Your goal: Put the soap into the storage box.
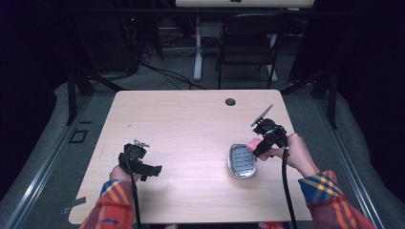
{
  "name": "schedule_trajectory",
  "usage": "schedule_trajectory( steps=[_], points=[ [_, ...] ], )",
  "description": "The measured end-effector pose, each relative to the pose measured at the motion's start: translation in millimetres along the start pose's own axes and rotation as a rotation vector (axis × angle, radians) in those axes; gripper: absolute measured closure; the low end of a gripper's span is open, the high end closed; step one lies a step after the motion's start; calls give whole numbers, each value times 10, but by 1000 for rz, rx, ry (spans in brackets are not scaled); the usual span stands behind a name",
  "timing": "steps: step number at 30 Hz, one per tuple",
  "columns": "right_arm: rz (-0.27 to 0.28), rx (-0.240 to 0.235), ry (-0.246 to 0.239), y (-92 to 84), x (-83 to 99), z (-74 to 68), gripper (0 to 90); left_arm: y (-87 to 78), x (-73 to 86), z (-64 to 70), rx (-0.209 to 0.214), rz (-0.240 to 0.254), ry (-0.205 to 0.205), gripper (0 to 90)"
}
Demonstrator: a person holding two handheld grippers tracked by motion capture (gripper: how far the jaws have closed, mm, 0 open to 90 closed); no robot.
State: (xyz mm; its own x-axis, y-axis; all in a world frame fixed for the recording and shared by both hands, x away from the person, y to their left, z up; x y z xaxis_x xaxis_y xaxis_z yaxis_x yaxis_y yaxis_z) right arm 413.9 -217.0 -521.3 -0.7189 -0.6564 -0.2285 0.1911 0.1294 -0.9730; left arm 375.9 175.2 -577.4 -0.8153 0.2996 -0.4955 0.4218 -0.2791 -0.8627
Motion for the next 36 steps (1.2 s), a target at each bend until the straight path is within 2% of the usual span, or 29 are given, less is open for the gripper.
schedule_trajectory(
  steps=[5,6,7,14,16,19,20,29,30,31,32,33,34,35,36],
  points=[
    [-21,1,-4,74,-30,-24,374,5,1,3,1,-3,-1,2],
    [-50,1,-24,82,-32,-24,374,5,1,3,1,-3,-1,2],
    [-34,-2,-10,109,-44,-42,374,7,0,1,1,-4,-1,2],
    [-73,12,-13,249,-129,-141,373,1,-3,-3,2,0,4,2],
    [-59,12,-6,287,-150,-179,373,7,-2,0,0,-3,1,2],
    [-76,19,-19,301,-152,-178,373,-5,9,14,1,-4,12,2],
    [-64,23,-7,314,-157,-185,373,-2,8,6,1,-3,9,2],
    [-81,23,-6,337,-156,-199,372,10,6,12,1,-9,10,2],
    [-96,25,-15,331,-149,-190,372,10,5,7,2,-11,11,2],
    [-78,27,8,350,-153,-200,372,12,5,10,2,-10,11,2],
    [-29,25,45,385,-170,-224,372,10,8,14,3,-11,9,3],
    [-51,29,20,371,-164,-209,372,10,8,13,3,-11,10,2],
    [-101,32,-19,336,-152,-185,372,11,6,10,3,-10,11,2],
    [-69,30,9,362,-162,-205,372,11,7,8,3,-10,12,2],
    [-82,27,6,356,-159,-206,372,10,7,9,4,-12,12,2]
  ],
)
Point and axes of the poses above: each handheld gripper's, and its own axes: y roughly forward along the jaws, x roughly out of its underside, z roughly to its right, the point moved 7 cm from there along y, roughly forward along the jaws, and after that the axes turned 4 degrees about -y, right-handed, at the moved point
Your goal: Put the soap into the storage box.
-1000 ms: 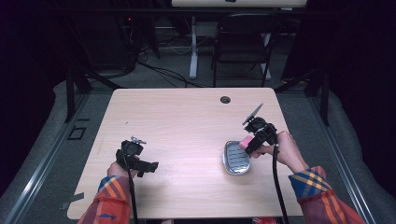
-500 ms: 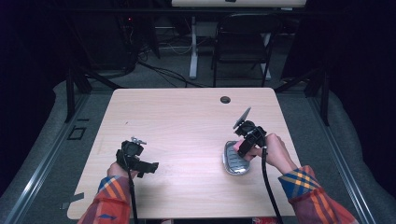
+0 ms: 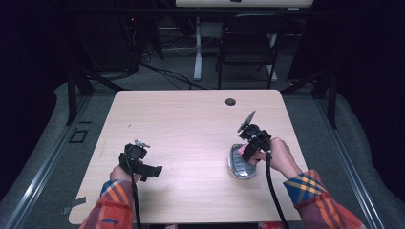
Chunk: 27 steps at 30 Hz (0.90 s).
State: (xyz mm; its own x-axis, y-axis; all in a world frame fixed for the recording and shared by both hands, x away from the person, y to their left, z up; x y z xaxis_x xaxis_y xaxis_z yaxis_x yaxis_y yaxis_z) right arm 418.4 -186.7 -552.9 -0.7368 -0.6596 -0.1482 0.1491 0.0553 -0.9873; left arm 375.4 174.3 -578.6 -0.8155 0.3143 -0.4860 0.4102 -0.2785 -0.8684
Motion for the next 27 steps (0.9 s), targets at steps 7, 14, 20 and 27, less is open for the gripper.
schedule_trajectory(
  steps=[7,14,20,27],
  points=[
    [-25,-13,8,25,11,-23,370,1,1,-1,0,-2,1,2],
    [-31,-45,1,13,21,-76,377,6,4,3,2,-3,2,3],
    [-11,-109,11,-37,42,-97,427,6,4,2,2,-5,3,2],
    [-7,-158,-27,-88,60,-142,495,7,4,-2,2,-5,5,2]
  ],
)
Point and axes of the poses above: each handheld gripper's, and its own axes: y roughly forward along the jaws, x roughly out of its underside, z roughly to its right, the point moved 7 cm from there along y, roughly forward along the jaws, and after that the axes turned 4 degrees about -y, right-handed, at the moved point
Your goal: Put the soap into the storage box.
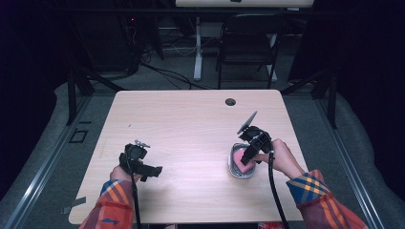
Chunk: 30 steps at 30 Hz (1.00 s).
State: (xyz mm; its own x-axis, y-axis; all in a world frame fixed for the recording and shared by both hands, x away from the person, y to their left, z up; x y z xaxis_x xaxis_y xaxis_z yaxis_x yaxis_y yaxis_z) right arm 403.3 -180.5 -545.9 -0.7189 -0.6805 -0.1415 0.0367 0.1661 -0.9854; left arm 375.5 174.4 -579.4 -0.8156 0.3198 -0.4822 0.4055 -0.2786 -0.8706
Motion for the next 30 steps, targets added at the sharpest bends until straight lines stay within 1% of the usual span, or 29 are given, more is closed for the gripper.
schedule_trajectory(
  steps=[1,2,3,4,5,6,9,11,12,13,14,15,16,17,18,19,20,21,22,23,24,25,26,27,28,29,30],
  points=[
    [0,0,0,0,0,0,495,0,0,0,0,0,0,2],
    [18,1,-2,0,-5,-5,497,0,0,0,0,1,0,2],
    [19,12,-10,-13,-5,1,499,-1,0,0,0,1,-1,2],
    [17,13,-17,-49,4,0,503,-1,0,2,1,1,-3,2],
    [17,13,-17,-49,4,0,503,-1,0,2,1,1,-3,2],
    [39,18,-11,-72,7,0,501,-1,0,1,1,1,-1,2],
    [38,22,-19,-100,26,16,492,0,0,1,1,1,-1,2],
    [48,26,-21,-126,40,35,477,0,-1,1,1,1,-1,2],
    [59,31,-27,-154,56,59,450,-1,0,0,1,1,-1,2],
    [59,31,-27,-154,56,59,450,-1,0,0,1,1,-1,2],
    [74,46,-30,-179,73,86,430,0,1,0,1,0,-4,2],
    [74,46,-30,-179,73,86,430,0,1,0,1,0,-4,2],
    [81,48,-39,-201,99,116,401,-1,0,-1,1,2,-2,2],
    [104,48,-32,-203,109,125,396,-1,0,-1,1,2,-2,2],
    [97,56,-44,-226,140,155,381,-3,0,0,1,3,-2,2],
    [97,56,-44,-226,140,155,381,-3,0,0,1,3,-2,2],
    [115,71,-49,-238,174,196,365,-6,-1,-1,-2,7,-3,2],
    [115,71,-49,-238,174,196,365,-6,-1,-1,-2,7,-3,2],
    [128,62,-38,-246,223,235,337,-11,-2,-1,-1,10,-4,2],
    [128,62,-38,-246,223,235,337,-11,-2,-1,-1,10,-4,2],
    [134,84,-38,-252,270,297,299,-15,0,-2,-1,10,-9,2],
    [134,84,-38,-252,270,297,299,-15,0,-2,-1,10,-9,2],
    [144,85,-41,-256,310,347,257,-15,-1,-5,-1,11,-10,2],
    [154,85,-37,-259,324,360,240,-14,0,-5,-1,11,-10,2],
    [153,94,-41,-269,344,382,220,-15,-1,-4,-1,11,-10,2],
    [171,95,-29,-268,360,395,196,-16,-1,-4,-1,12,-10,2],
    [167,95,-31,-279,376,403,173,-16,0,-4,0,12,-10,2]
  ],
)
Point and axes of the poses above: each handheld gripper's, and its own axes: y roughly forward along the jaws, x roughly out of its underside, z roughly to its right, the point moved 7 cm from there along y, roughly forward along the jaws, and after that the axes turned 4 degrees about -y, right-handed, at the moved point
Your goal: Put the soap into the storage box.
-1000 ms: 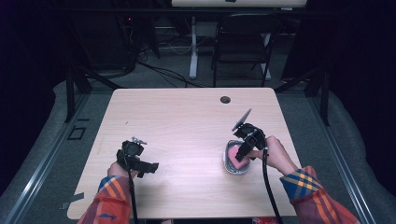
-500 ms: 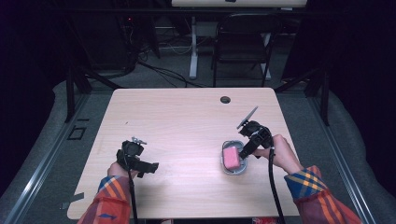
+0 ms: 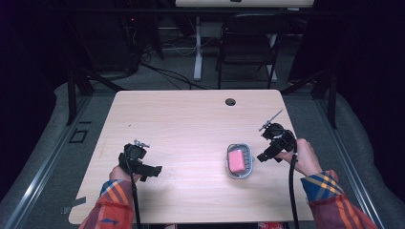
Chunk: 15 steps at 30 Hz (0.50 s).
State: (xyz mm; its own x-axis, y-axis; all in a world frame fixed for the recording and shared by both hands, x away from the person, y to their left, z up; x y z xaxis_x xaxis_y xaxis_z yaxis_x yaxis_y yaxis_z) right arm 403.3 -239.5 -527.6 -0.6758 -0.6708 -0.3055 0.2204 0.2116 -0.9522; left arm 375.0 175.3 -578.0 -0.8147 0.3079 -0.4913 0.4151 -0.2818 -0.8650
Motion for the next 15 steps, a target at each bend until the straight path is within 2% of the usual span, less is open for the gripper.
schedule_trajectory(
  steps=[3,4,6,8,10,11,13,14,15],
  points=[
    [12,0,2,-10,29,23,147,-2,1,-1,-1,0,-1,2],
    [11,18,-11,-20,71,56,127,-4,0,-2,-1,0,1,2],
    [14,22,-19,-20,113,78,100,-5,0,-2,-2,0,1,2],
    [18,13,-5,-9,158,89,87,-3,0,-2,-2,0,0,2],
    [47,12,30,21,209,122,70,-2,1,-1,-2,0,-1,2],
    [16,11,15,-1,242,151,66,-2,1,-1,-2,0,-1,2],
    [18,2,32,8,301,189,48,0,1,-3,-3,1,0,2],
    [-3,8,23,2,344,227,41,0,1,-4,-3,1,-1,2],
    [12,6,54,23,373,234,27,0,1,-4,-3,1,0,2]
  ],
)
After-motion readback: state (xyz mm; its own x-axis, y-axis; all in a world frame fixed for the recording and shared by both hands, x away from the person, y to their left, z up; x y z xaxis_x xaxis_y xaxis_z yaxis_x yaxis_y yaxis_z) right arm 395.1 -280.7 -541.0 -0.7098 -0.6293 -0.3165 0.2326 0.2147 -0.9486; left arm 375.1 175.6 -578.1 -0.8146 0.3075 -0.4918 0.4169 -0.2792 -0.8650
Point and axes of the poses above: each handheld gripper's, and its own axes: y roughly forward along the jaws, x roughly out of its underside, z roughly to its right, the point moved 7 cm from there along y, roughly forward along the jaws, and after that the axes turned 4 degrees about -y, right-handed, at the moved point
